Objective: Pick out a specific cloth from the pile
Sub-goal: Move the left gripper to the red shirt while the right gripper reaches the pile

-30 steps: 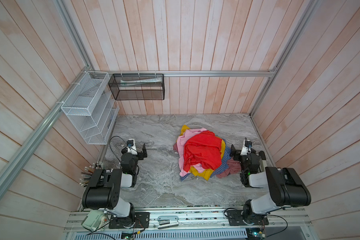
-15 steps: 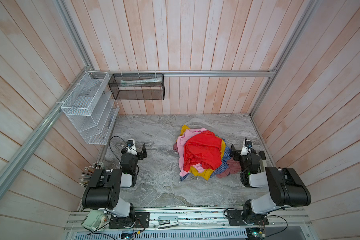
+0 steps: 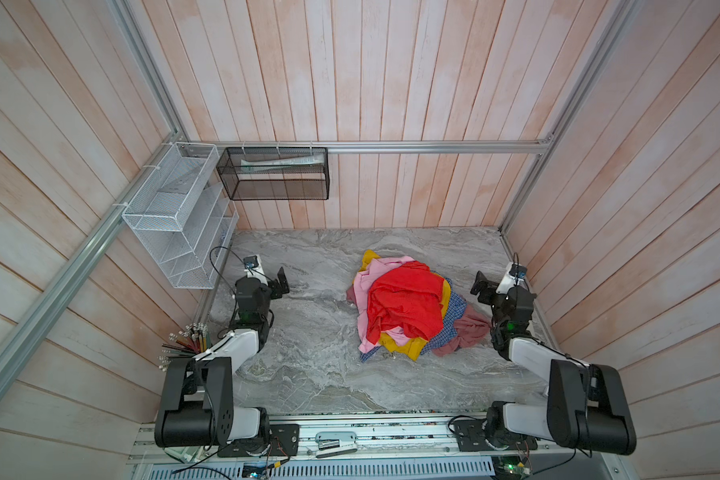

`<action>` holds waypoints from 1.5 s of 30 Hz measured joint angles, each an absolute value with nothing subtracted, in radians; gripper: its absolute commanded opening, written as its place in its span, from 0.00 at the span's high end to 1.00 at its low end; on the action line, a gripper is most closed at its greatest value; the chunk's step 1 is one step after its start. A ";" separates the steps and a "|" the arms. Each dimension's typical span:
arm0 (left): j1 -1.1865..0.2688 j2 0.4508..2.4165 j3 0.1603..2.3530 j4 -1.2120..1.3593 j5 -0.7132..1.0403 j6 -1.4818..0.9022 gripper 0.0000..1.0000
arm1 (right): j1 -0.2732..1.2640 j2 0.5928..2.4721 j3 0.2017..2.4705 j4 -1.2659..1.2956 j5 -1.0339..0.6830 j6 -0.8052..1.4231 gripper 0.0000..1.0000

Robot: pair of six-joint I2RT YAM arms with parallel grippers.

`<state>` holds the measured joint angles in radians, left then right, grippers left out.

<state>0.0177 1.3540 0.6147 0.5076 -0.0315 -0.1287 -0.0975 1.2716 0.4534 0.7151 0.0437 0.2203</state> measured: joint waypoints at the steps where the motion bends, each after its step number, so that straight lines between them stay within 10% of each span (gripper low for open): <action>1: 0.014 1.322 0.642 0.456 -0.012 -0.146 0.00 | -0.099 1.235 0.460 0.673 0.024 0.249 0.03; 17: -0.292 1.092 0.501 0.126 0.048 -0.290 0.00 | -0.024 0.788 0.372 0.156 -0.212 0.649 0.22; 45: -0.550 1.255 0.614 0.128 0.086 -0.300 0.00 | 0.490 0.561 0.289 -0.256 -0.157 0.908 0.47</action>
